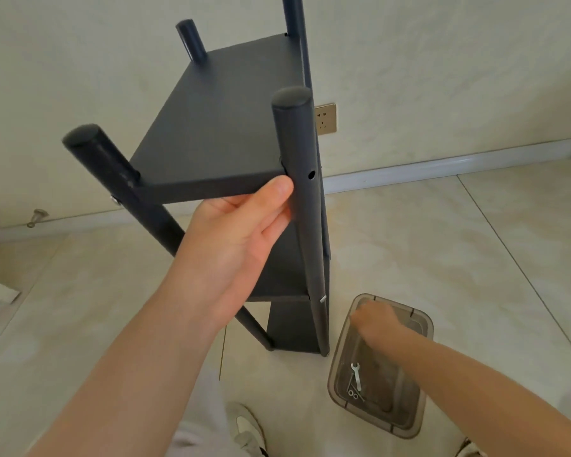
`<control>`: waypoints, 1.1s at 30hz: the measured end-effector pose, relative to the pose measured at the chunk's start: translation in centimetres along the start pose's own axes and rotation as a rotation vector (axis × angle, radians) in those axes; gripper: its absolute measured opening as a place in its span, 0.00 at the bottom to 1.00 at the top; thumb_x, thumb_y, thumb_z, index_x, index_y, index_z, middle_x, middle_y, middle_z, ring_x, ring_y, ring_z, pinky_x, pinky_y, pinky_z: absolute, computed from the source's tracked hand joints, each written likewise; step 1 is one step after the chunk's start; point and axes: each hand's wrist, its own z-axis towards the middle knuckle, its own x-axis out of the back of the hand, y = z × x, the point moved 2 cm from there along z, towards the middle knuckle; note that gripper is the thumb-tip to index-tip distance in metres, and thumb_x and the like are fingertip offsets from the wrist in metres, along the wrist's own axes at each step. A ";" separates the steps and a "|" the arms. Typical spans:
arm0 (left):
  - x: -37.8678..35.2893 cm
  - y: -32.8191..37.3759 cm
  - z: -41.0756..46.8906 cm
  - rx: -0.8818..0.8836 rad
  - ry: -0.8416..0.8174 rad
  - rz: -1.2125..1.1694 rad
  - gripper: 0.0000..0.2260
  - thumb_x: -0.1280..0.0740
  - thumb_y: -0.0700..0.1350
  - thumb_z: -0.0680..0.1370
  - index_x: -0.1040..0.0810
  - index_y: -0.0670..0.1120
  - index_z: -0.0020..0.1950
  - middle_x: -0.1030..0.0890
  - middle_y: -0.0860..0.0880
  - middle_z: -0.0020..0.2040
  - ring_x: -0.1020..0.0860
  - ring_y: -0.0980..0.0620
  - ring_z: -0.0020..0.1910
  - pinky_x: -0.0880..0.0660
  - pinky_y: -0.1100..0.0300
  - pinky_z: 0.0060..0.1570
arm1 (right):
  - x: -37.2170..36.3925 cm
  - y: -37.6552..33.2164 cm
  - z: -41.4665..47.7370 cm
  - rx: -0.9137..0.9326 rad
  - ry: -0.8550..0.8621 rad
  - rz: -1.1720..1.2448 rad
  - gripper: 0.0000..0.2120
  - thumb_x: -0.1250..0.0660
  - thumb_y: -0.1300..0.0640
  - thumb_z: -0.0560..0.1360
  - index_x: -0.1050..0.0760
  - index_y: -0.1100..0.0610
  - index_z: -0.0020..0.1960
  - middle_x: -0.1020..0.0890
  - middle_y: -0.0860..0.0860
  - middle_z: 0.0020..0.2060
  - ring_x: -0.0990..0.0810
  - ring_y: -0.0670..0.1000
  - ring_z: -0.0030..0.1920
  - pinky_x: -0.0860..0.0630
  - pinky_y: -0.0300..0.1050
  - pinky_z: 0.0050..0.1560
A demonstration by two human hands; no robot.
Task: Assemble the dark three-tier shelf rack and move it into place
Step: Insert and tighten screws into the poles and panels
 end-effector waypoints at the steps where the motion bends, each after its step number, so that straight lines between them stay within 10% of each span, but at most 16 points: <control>1: -0.1 0.1 -0.1 0.003 0.012 0.000 0.14 0.27 0.44 0.72 0.17 0.44 0.57 0.17 0.45 0.61 0.19 0.49 0.63 0.25 0.56 0.64 | 1.5 0.0 -0.3 0.039 0.018 -0.032 0.09 0.36 0.66 0.77 0.21 0.61 0.56 0.20 0.56 0.51 0.23 0.56 0.53 0.27 0.49 0.46; 7: -0.9 0.4 -0.6 0.018 0.062 -0.047 0.18 0.29 0.43 0.72 0.20 0.43 0.61 0.16 0.47 0.60 0.18 0.51 0.61 0.23 0.59 0.61 | 12.1 0.2 -5.7 0.284 0.182 -0.090 0.06 0.33 0.61 0.78 0.22 0.59 0.55 0.20 0.55 0.46 0.22 0.54 0.50 0.29 0.44 0.41; 13: -1.1 0.4 -0.9 0.040 0.132 -0.051 0.14 0.28 0.44 0.72 0.19 0.45 0.58 0.14 0.50 0.55 0.16 0.55 0.55 0.20 0.66 0.49 | 21.3 2.5 -15.3 0.336 0.275 0.449 0.07 0.31 0.49 0.77 0.21 0.52 0.46 0.20 0.45 0.41 0.22 0.43 0.41 0.32 0.30 0.38; 21: -1.1 -0.1 -0.5 -0.015 0.157 -0.016 0.08 0.28 0.43 0.74 0.16 0.43 0.51 0.13 0.48 0.47 0.15 0.52 0.52 0.21 0.68 0.43 | 26.3 3.1 -23.7 0.350 0.768 1.291 0.05 0.23 0.56 0.70 0.19 0.50 0.39 0.15 0.46 0.35 0.16 0.45 0.38 0.20 0.37 0.42; 33: -0.8 -0.1 -0.1 -0.021 0.144 0.002 0.17 0.27 0.47 0.69 0.17 0.43 0.56 0.14 0.45 0.53 0.15 0.49 0.55 0.20 0.64 0.48 | 27.2 3.3 -23.0 0.195 1.039 1.210 0.07 0.23 0.54 0.70 0.21 0.46 0.39 0.17 0.41 0.38 0.19 0.46 0.41 0.23 0.36 0.44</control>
